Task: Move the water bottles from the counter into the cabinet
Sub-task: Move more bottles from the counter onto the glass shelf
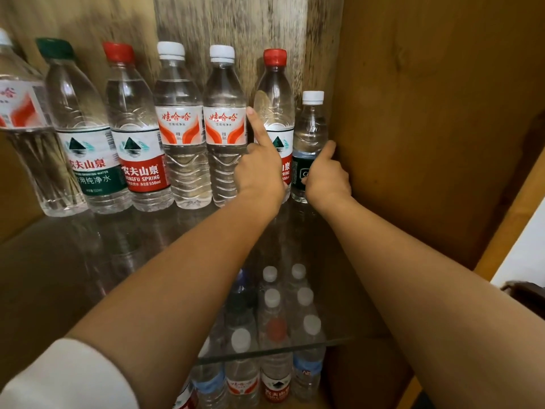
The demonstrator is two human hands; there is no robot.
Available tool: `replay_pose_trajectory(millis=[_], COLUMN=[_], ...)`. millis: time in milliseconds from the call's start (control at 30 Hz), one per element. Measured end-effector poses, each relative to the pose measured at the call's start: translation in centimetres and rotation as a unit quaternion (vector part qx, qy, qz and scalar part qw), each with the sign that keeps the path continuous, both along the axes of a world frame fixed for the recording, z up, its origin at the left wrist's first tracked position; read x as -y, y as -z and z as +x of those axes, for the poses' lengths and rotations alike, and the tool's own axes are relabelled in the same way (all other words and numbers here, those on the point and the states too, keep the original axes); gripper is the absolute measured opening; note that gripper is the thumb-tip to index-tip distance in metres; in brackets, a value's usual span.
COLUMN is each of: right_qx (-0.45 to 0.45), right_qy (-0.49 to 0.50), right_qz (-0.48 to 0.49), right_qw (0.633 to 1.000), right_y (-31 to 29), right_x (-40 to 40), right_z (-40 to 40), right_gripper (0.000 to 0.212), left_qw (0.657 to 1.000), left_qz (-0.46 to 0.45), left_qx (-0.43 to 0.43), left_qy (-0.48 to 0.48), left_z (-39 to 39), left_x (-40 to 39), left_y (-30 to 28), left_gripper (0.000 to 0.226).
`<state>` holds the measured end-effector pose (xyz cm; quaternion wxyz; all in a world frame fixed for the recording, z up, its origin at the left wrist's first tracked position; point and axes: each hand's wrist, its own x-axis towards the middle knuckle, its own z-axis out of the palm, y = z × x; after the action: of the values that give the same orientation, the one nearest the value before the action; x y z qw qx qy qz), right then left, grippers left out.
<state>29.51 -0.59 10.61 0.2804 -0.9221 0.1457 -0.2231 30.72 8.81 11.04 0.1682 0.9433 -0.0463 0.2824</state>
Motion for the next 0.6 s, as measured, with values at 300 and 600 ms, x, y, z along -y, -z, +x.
replay_pose_trajectory(millis=[300,600], right_qx=[-0.066,-0.006], right_qy=[-0.077,-0.192], right_qz=[0.044,0.105], right_qw=[0.994,0.976], right_y=[-0.6,-0.4], right_x=[0.3,0.3], right_z=[-2.3,-10.2], right_gripper=[0.108,0.058], left_qw=[0.996,0.990], left_qz=[0.017,0.025], left_qx=[-0.073,-0.107], left_qy=[0.043,0.086], left_z=[-3.1,-12.9], left_x=[-0.6,-3.3], left_y=[1.1,1.2], left_gripper=[0.108,0.044])
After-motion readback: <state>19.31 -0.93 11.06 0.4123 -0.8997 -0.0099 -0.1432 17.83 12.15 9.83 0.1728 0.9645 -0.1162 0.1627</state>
